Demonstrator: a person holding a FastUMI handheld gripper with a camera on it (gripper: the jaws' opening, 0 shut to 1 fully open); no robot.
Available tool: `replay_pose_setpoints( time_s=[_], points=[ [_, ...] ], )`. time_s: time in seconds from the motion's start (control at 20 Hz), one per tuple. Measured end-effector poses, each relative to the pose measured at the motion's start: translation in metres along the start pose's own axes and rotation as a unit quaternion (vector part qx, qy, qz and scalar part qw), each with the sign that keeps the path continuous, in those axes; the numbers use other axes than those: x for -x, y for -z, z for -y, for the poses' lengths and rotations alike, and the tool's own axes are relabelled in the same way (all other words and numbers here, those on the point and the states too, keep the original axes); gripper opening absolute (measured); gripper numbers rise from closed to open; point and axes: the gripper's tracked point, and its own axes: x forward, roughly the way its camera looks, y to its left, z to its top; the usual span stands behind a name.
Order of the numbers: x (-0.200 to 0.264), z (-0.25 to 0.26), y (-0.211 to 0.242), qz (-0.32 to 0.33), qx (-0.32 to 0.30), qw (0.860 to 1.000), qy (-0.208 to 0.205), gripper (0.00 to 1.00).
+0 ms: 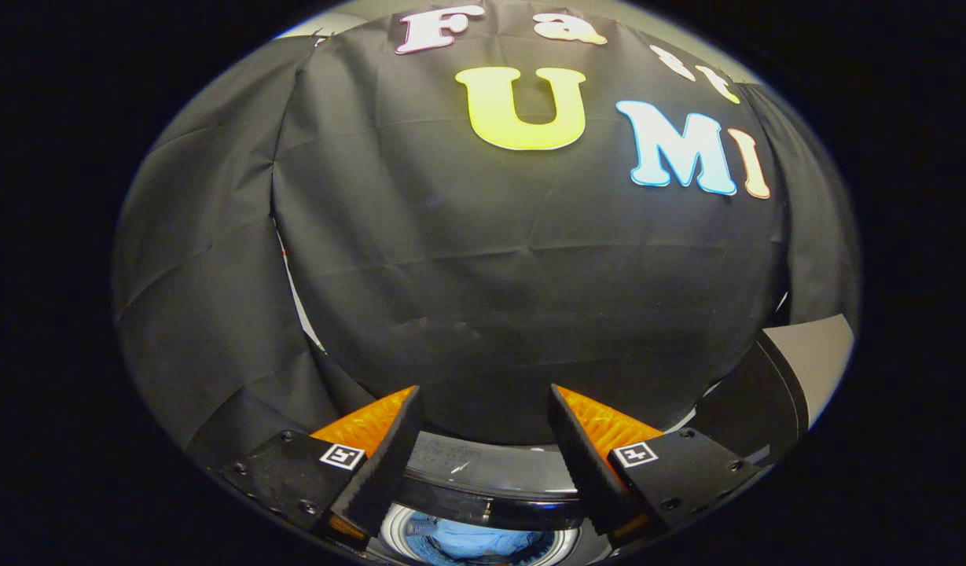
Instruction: Put the clothes into the washing machine and then close the washing machine lid.
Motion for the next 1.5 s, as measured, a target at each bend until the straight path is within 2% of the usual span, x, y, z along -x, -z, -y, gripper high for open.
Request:
replay_pose_setpoints(
  time_s=[0.35, 0.55, 0.7, 0.95, 1.25, 1.4, 1.5],
  points=[
    [0.025, -0.012, 0.024, -0.001, 0.003, 1.000, -0.025, 0.99],
    [0.051, -0.019, 0.060, -0.024, -0.003, 0.999, -0.047, 1.00],
    [0.075, -0.013, 0.081, -0.008, 0.027, 0.999, -0.033, 1.00],
    [0.115, -0.020, 0.121, 0.001, 0.047, 0.997, -0.061, 1.00],
    [0.164, -0.025, 0.126, 0.044, 0.048, 0.994, -0.092, 1.00],
    [0.191, -0.022, 0.123, 0.065, 0.047, 0.990, -0.118, 1.00],
    [0.211, -0.014, 0.128, 0.072, 0.069, 0.985, -0.143, 1.00]
  ],
)
